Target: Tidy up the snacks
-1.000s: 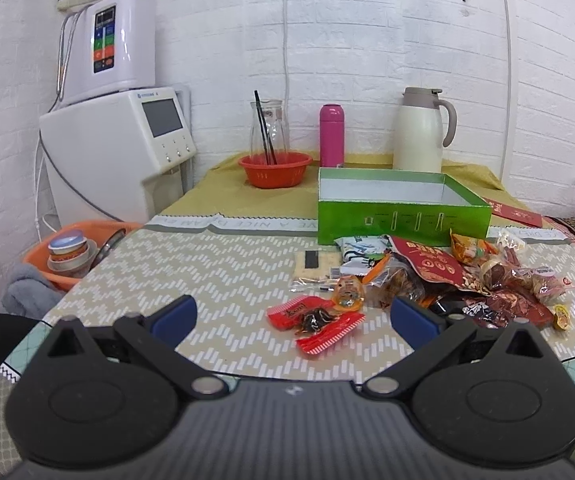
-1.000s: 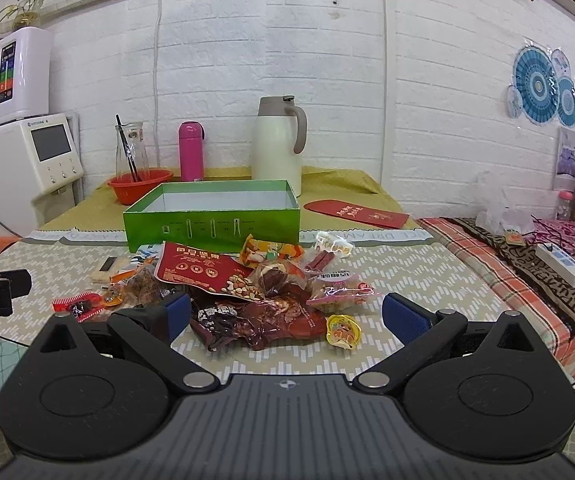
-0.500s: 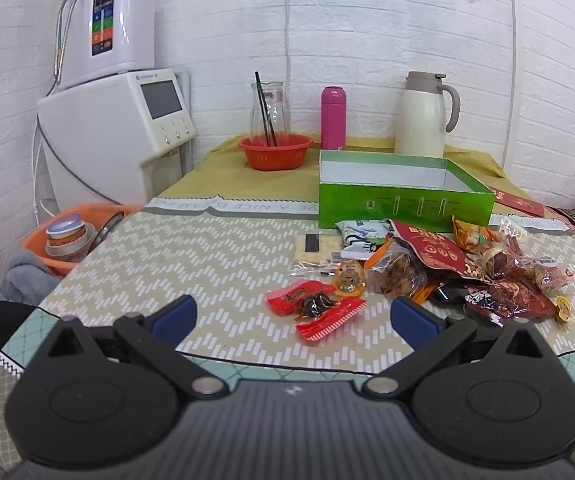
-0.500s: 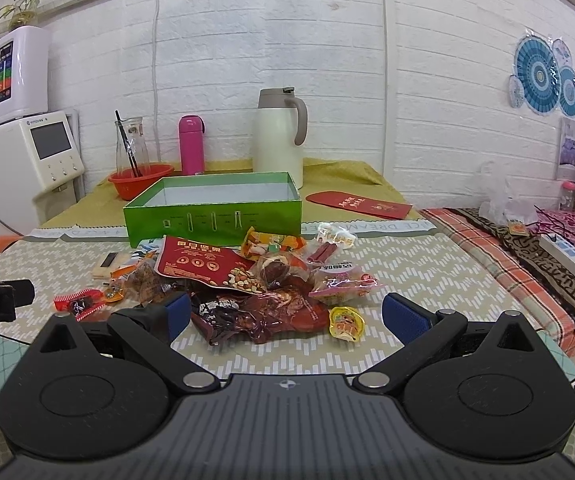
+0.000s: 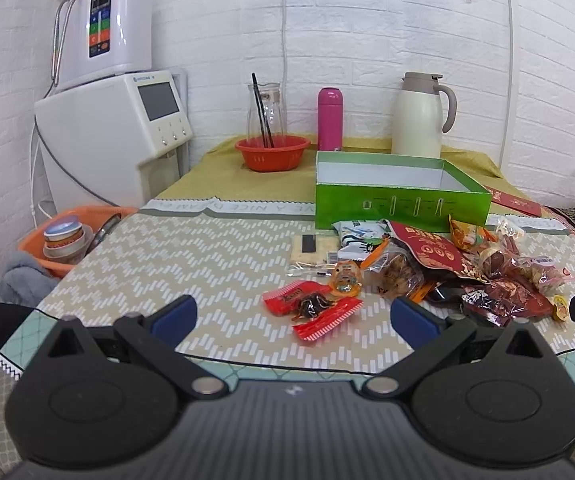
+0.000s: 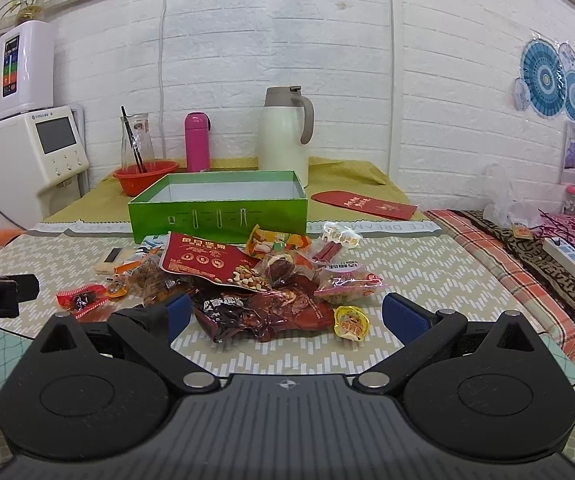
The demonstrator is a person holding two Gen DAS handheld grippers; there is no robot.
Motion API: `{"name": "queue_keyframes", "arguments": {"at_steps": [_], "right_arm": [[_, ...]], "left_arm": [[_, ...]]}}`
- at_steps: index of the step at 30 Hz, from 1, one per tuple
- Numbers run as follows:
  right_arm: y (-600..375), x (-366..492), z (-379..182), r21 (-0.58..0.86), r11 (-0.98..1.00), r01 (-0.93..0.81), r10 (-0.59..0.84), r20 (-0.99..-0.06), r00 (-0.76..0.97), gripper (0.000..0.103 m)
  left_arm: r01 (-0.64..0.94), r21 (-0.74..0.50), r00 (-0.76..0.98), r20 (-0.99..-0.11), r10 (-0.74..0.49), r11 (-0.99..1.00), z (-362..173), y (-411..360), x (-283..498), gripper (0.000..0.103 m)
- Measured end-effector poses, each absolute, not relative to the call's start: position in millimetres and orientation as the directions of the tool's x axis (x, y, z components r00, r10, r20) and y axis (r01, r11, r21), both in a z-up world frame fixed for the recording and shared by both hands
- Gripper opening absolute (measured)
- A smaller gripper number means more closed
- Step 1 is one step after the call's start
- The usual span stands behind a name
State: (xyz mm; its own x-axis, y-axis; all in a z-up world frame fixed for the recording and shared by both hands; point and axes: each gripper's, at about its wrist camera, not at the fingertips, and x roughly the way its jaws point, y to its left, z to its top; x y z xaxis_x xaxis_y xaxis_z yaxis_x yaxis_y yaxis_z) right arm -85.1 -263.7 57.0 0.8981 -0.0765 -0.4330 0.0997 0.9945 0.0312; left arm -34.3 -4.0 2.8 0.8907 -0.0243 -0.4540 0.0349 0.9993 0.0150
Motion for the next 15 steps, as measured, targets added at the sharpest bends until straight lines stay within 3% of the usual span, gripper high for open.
{"name": "queue_keyframes", "arguments": {"at_steps": [11,15], "right_arm": [[-280,-82,65,-0.072,0.991,0.113,-0.133,-0.399,0.907,0.103],[-297,-81,66,-0.036,0.989,0.146,-0.148,-0.386,0.910,0.103]], "left_arm": [[0.046,0.033,0.891,-0.453,-0.026,0.998,-5,-5,-30,0.103],[0.050,0.008,0.882,-0.469,-0.040,0.999,-10,-3,-23,0.103]]}}
